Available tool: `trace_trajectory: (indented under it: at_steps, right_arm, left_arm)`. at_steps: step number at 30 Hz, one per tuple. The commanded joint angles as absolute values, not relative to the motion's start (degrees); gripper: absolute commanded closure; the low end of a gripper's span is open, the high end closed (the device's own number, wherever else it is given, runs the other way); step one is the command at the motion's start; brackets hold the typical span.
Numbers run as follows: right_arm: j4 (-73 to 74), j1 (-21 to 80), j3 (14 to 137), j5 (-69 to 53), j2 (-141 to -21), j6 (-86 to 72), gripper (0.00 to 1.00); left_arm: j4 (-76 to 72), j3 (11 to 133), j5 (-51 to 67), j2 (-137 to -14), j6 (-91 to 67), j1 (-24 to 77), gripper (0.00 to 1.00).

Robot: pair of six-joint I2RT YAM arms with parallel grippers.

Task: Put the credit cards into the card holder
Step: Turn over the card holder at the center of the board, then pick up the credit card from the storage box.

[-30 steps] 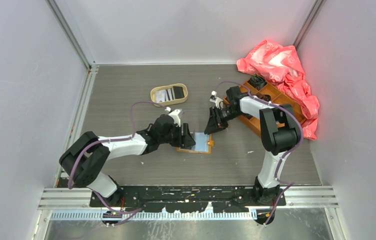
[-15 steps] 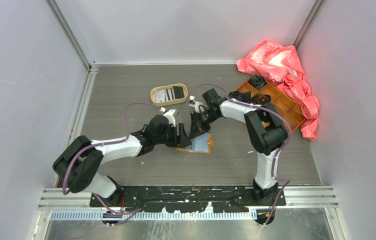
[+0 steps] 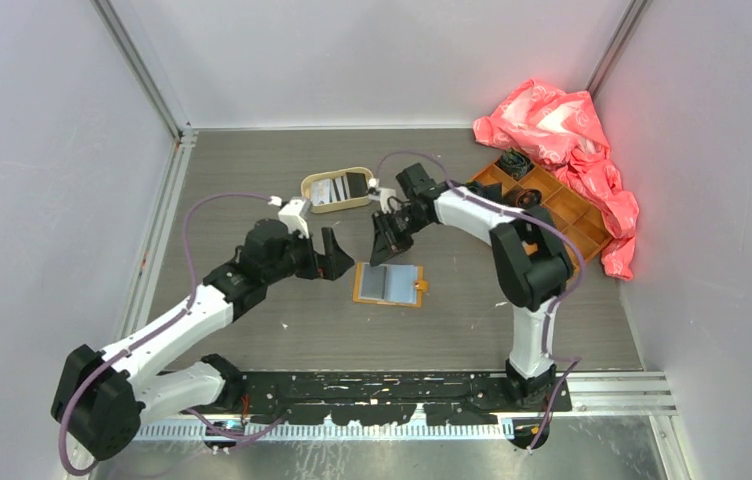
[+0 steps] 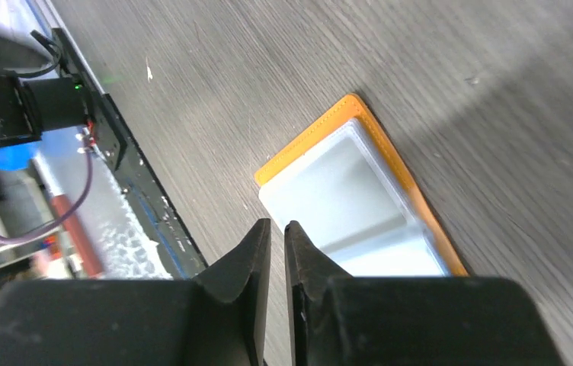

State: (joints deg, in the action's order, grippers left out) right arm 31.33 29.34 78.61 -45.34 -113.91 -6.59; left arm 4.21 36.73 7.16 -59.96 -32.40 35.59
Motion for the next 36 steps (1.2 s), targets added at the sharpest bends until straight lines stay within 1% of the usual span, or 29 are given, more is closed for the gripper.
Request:
trace_trajectory:
  at_steps: [1,3,4,5,7,8,9,11,12,13,16,18,20,23,25,29,36]
  right_arm:
    - [34.32,28.01,79.92,-36.87,-98.43,6.08,0.80]
    - [33.13,27.58,78.77,-33.00,-93.60,9.47,0.74]
    - [32.09,27.35,78.14,-31.17,-91.48,10.20,0.64]
    - [31.11,27.14,77.84,-29.65,-89.82,11.24,0.48]
    - [29.00,26.41,77.81,-29.39,-87.87,10.59,0.09]
    - [29.82,25.60,78.87,-31.70,-88.24,9.06,0.02]
    - [32.06,24.16,81.22,-36.16,-89.60,7.67,0.01]
    - [37.59,22.68,86.26,-46.37,-92.93,5.83,0.01]
    - [38.00,21.96,87.08,-49.10,-93.85,5.00,0.01]
    - [36.62,21.56,86.00,-50.45,-93.72,4.70,0.01]
    - [29.72,19.23,76.82,-50.30,-91.56,3.51,0.01]
    - [27.15,16.39,74.47,-54.28,-92.11,0.60,0.04]
    - [28.31,14.48,75.39,-55.77,-93.53,0.46,0.07]
    - [32.88,13.91,77.57,-55.12,-94.88,3.13,0.10]
    - [32.05,13.83,76.91,-54.96,-94.57,2.64,0.11]
    - [31.81,13.73,76.65,-54.84,-94.89,2.84,0.11]
    - [32.19,13.79,76.77,-55.96,-96.34,3.19,0.12]
  left_arm:
    - [5.94,41.80,14.62,-61.46,-29.90,27.66,0.00]
    - [3.74,43.63,20.93,-64.29,-31.46,22.70,0.00]
    - [2.73,44.89,23.73,-66.93,-32.62,20.53,0.00]
    - [1.56,46.72,27.15,-68.96,-34.01,17.94,0.00]
    - [0.77,50.52,28.83,-73.74,-34.74,15.82,0.01]
    - [1.52,52.83,28.91,-76.20,-34.47,15.29,0.04]
    - [2.84,55.60,28.93,-78.84,-34.05,15.04,0.06]
    - [7.35,61.59,26.73,-84.31,-32.29,14.86,0.18]
    - [10.66,64.92,25.25,-87.10,-31.04,14.85,0.22]
    - [13.31,67.65,23.91,-89.86,-29.79,14.85,0.24]
    - [17.78,73.91,19.79,-97.12,-27.15,14.90,0.43]
    - [19.47,77.42,17.89,-101.94,-26.26,14.86,0.47]
    - [20.67,81.34,16.70,-105.70,-25.50,14.93,0.53]
    - [22.64,87.18,14.65,-110.21,-24.55,15.78,0.53]
    - [21.83,89.92,16.78,-112.57,-25.89,16.31,0.51]
    - [17.38,92.13,22.92,-116.78,-31.11,16.35,0.49]
    - [14.75,93.60,22.20,-119.44,-33.53,16.30,0.46]
